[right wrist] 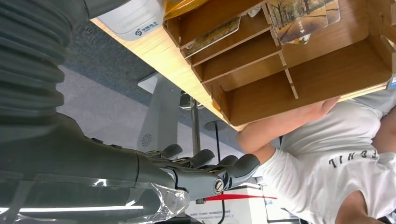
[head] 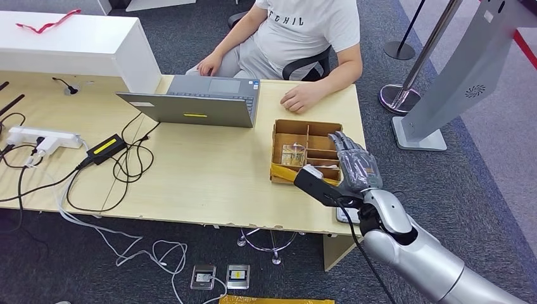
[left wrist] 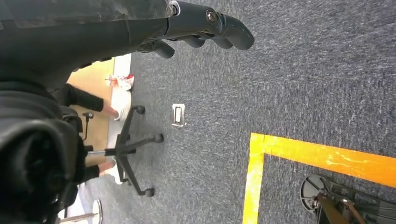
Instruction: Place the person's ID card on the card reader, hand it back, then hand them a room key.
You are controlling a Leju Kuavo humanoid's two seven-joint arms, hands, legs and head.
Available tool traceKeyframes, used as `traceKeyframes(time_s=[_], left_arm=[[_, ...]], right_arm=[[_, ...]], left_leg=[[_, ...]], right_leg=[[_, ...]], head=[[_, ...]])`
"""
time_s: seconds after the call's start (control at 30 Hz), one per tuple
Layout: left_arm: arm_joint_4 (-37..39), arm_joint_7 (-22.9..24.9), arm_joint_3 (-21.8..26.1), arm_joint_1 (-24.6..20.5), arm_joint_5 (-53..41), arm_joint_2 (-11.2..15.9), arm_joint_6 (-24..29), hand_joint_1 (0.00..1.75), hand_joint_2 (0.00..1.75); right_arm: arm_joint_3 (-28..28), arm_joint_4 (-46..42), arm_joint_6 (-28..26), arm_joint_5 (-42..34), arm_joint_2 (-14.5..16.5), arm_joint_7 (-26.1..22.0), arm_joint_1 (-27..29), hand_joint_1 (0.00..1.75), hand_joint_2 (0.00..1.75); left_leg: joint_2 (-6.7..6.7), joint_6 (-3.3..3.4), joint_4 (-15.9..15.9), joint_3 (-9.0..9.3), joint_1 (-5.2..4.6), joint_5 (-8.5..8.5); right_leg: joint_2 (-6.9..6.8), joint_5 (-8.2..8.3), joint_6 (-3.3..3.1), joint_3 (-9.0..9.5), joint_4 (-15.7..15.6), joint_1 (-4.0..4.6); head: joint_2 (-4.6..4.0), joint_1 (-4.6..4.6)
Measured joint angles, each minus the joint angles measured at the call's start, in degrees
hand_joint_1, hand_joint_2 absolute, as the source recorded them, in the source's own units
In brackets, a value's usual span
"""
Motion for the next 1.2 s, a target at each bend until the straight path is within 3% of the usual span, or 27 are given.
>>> traceKeyframes(time_s=[0.57, 1.2], left_arm=[[0.0, 1.4, 0.0, 0.0, -2.9, -0.1, -0.1, 0.0, 0.0], [0.0, 2.2, -1.3, -0.5, -5.5, -0.1, -0.5, 0.0, 0.0]], right_arm=[[0.0, 11.3, -1.9, 0.7, 6.6, -4.3, -0.7, 0.0, 1.75], [-0.1, 17.8, -4.0, 2.1, 8.4, -4.7, -1.1, 0.0, 1.75]], left_leg=[[0.0, 0.0, 0.0, 0.0, 0.0, 0.0], [0.0, 0.0, 0.0, 0.02, 0.0, 0.0]], right_leg=[[0.0, 0.0, 0.0, 0.0, 0.0, 0.0], [0.01, 0.0, 0.0, 0.0, 0.0, 0.0]], head=[[0.01, 0.01], [0.0, 0.01]])
